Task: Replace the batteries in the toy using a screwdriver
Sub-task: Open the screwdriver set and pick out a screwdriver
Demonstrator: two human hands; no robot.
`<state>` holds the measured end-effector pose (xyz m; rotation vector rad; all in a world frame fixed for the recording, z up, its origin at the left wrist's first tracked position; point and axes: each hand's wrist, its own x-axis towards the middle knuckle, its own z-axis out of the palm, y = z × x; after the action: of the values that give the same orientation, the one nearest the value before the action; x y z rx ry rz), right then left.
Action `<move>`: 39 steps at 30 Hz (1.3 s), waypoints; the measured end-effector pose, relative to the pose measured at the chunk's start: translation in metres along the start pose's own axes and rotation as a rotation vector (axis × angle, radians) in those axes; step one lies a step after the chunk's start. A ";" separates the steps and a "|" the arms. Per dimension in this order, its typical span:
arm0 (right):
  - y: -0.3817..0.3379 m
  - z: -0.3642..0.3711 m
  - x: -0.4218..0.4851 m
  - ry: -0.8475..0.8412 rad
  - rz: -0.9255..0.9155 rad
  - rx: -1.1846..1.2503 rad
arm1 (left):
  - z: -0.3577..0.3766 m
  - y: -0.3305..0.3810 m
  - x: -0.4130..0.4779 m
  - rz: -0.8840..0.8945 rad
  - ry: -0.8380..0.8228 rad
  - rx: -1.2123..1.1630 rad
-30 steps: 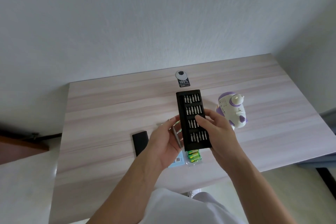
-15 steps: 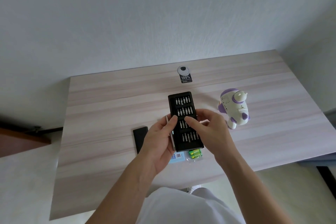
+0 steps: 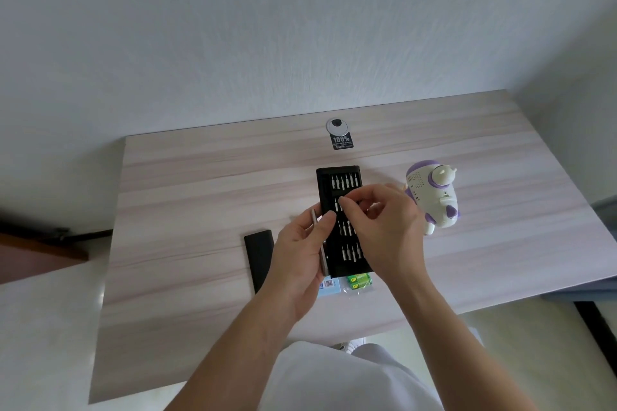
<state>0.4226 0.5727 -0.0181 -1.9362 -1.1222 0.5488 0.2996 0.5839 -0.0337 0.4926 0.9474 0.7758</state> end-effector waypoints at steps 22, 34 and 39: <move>0.008 0.008 -0.002 -0.080 -0.007 -0.111 | -0.005 -0.005 0.001 -0.001 0.005 0.019; 0.018 0.001 -0.007 -0.096 -0.090 -0.001 | -0.004 -0.009 0.000 -0.050 0.015 0.002; 0.020 -0.005 -0.006 -0.104 -0.116 0.024 | -0.004 -0.011 -0.001 -0.048 0.022 0.004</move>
<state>0.4334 0.5595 -0.0316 -1.8263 -1.2789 0.6025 0.2992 0.5763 -0.0425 0.4639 0.9787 0.7373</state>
